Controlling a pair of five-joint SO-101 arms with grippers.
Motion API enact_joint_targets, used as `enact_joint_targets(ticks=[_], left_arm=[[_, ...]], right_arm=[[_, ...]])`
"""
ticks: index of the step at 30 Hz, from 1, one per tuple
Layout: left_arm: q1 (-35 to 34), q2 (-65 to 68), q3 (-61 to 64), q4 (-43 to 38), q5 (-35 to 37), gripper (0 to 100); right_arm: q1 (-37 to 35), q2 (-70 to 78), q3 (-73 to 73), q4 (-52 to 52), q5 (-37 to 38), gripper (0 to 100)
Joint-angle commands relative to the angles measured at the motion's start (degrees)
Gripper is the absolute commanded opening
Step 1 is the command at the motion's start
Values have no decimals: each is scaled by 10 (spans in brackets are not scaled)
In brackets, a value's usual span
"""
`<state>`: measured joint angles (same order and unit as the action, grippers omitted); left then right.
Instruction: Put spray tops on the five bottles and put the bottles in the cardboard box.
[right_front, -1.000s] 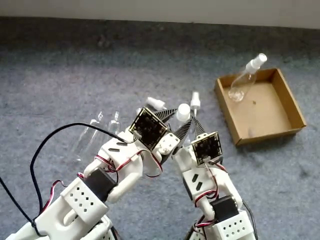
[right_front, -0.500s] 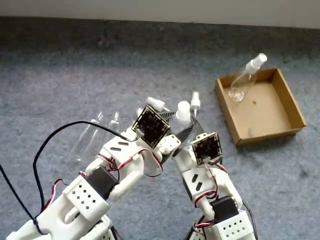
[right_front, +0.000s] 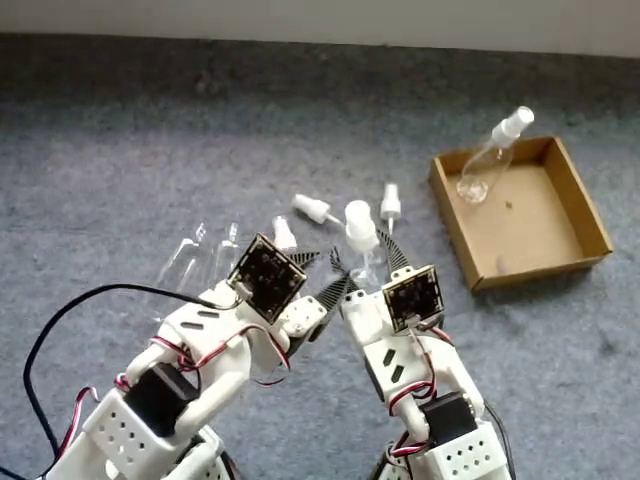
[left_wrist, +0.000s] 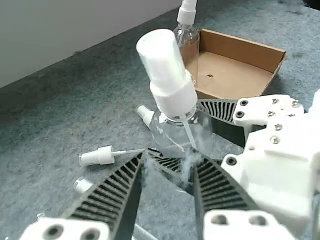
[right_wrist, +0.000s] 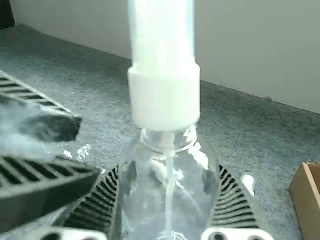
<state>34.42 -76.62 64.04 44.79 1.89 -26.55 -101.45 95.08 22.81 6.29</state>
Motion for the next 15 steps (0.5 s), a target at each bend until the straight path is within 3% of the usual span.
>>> enact_joint_targets(ticks=[1, 10, 12, 15], left_arm=[[-41, -57, -7, 64, -5, 89], [-50, -196, -8, 179, -5, 45], [-76, -221, -9, 193, -5, 1], [-139, -247, -9, 207, -5, 16]], right_arm=[[9, -8, -5, 0, 4, 108], [17, -8, -6, 0, 33, 108], [39, -7, -11, 0, 31, 108], [74, -7, -12, 0, 31, 108]])
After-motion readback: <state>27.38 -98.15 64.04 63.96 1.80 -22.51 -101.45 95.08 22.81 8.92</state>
